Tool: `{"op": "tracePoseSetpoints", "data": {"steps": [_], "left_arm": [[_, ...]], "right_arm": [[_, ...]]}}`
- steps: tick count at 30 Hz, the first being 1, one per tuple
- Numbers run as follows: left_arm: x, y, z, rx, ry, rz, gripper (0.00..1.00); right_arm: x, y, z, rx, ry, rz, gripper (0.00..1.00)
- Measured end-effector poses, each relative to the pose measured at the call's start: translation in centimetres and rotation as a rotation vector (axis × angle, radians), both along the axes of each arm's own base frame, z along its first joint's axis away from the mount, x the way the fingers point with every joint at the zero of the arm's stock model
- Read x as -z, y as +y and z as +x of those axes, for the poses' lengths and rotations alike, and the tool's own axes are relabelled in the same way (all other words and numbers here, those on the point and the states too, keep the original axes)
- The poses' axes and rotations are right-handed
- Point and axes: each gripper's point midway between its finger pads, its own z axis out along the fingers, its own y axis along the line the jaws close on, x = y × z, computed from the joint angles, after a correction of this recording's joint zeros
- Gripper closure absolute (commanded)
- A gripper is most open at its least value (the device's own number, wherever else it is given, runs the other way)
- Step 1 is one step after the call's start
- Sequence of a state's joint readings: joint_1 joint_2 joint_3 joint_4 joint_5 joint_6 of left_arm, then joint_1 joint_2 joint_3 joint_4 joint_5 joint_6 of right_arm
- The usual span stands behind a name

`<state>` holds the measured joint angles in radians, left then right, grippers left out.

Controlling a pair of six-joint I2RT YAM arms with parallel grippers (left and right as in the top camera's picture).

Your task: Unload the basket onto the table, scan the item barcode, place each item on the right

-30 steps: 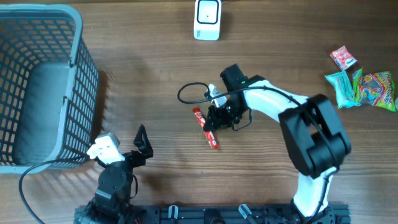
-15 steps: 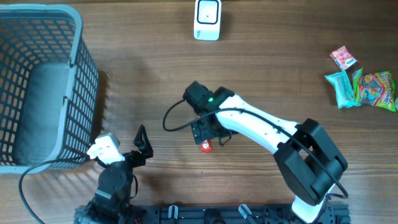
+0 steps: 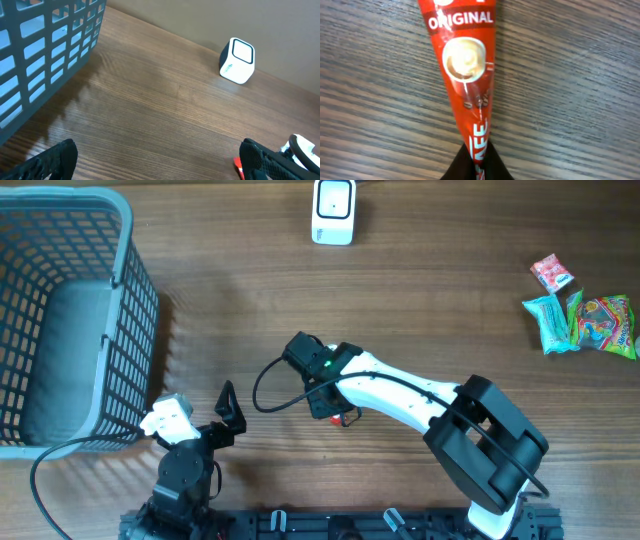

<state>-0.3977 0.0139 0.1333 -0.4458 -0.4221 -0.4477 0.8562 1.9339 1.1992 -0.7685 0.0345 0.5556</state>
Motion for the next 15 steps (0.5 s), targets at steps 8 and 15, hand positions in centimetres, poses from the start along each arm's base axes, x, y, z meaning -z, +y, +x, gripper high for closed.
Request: {"op": "tracePoseSetpoints", "data": {"steps": [8,15], "left_arm": [[0.0,0.0,0.0,0.000,0.000,0.000,0.00],[0.0,0.0,0.0,0.000,0.000,0.000,0.00]], "right_arm": [[-9.5,5.2,-0.1,-0.235,0.426,0.791,0.95],[-18.6,2.9,4.5,-0.573,0.092,1.486,0.96]]}}
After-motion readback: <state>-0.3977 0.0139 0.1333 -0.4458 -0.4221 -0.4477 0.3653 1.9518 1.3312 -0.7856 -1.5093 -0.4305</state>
